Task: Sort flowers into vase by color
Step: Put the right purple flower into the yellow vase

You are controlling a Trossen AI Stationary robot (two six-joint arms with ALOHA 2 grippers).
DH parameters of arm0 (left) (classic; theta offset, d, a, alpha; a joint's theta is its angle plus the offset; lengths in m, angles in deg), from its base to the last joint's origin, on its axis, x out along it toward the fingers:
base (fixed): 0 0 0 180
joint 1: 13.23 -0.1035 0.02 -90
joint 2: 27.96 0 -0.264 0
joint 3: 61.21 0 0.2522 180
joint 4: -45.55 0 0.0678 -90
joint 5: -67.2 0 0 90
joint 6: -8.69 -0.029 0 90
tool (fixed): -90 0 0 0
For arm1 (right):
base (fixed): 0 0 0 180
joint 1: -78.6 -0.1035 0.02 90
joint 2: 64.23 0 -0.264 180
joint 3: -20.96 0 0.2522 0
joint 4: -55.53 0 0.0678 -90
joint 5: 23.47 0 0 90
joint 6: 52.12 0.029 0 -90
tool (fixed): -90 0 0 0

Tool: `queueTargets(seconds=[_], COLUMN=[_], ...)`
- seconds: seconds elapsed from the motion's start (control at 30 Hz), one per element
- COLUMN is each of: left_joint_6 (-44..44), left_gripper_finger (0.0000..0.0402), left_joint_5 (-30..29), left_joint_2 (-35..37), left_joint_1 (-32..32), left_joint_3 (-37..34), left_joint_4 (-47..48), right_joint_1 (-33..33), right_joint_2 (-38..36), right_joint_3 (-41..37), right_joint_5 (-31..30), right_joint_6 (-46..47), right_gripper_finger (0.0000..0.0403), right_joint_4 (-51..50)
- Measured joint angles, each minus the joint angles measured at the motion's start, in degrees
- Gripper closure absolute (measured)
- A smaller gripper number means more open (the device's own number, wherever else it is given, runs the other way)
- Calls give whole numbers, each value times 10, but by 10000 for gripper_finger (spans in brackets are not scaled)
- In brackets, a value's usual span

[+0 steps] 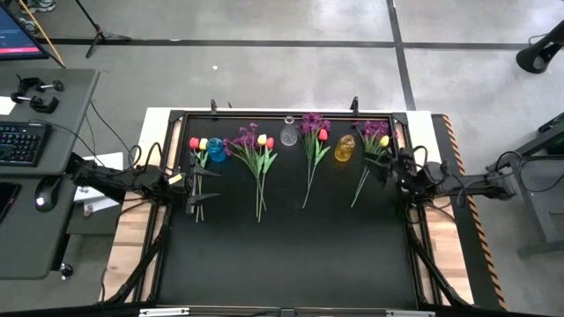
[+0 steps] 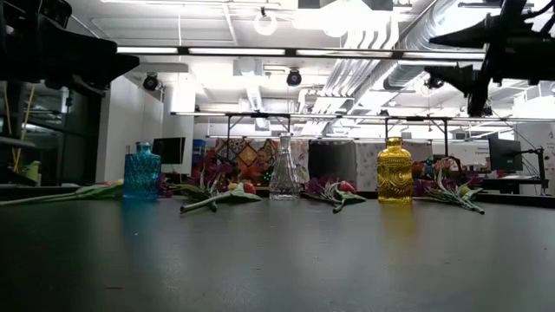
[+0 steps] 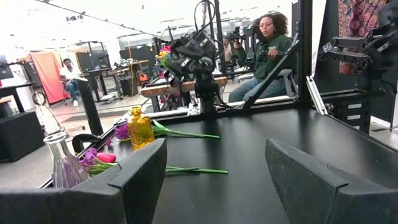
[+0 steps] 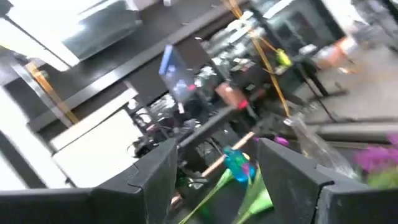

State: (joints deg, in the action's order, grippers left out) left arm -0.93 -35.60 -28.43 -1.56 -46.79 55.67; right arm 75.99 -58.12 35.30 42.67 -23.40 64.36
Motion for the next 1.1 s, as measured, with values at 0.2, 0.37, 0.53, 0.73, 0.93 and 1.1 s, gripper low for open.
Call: queueTargets(seconds=[0.2,0.37,0.53,0.73,0.93,1.1], left_joint_6=[0,0,0,0,0,0], left_gripper_finger=[140,140,140,140,140,140], left_joint_5=[0,0,0,0,0,0], left_joint_2=[0,0,0,0,0,0], left_joint_1=[0,0,0,0,0,0], left_joint_3=[0,0,0,0,0,0], left_joint_4=[0,0,0,0,0,0], right_joint_1=[0,0,0,0,-5,-29], right_joint_2=[91,191,291,409,505,551], right_joint_3=[0,1,37,131,231,286], right_joint_5=[34,64,82,142,229,233], right_joint_6=[-24,-31,-17,-50,-67,-94], right_gripper_finger=[190,190,190,190,190,190], right_joint_4=[133,220,237,234,143,43])
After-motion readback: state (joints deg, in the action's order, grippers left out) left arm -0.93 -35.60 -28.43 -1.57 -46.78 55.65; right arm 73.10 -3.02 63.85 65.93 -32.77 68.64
